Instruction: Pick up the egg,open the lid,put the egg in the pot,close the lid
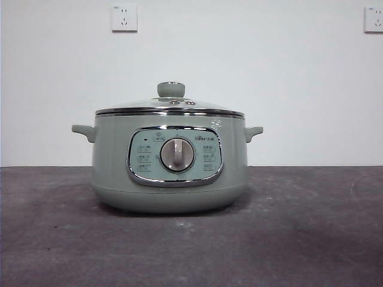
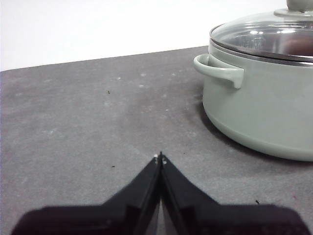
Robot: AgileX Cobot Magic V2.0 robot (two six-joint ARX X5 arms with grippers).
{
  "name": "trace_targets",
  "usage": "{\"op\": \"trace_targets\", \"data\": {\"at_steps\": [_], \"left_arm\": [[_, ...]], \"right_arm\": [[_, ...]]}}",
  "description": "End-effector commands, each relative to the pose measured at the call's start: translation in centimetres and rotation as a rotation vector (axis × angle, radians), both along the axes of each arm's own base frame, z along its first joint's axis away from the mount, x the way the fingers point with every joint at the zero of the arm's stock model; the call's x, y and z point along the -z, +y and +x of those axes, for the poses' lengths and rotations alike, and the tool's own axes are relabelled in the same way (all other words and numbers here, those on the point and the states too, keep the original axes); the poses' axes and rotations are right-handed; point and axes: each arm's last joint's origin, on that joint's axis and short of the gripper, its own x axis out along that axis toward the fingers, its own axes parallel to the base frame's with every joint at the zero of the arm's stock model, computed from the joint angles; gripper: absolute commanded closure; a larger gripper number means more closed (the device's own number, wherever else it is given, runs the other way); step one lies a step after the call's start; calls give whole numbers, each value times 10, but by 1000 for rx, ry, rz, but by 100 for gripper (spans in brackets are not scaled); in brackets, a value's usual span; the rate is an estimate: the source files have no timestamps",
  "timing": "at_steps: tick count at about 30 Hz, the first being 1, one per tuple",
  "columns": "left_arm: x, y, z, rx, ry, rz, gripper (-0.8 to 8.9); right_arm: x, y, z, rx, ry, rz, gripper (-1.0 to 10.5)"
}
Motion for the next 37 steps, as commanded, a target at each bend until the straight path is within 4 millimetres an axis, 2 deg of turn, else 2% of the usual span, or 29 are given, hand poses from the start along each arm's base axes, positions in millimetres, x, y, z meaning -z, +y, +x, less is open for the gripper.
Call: {"op": "trace_targets", "data": {"at_steps": [1, 4, 37], "left_arm": [[5, 0, 1, -5, 12, -9, 816], [5, 0, 1, -5, 11, -9, 816], [5, 0, 1, -5, 11, -9, 816]], "right_arm": [[5, 0, 0, 1, 34, 13, 946], [5, 0, 0, 7, 47, 55, 946], [4, 0, 0, 7, 46, 51, 946]]}}
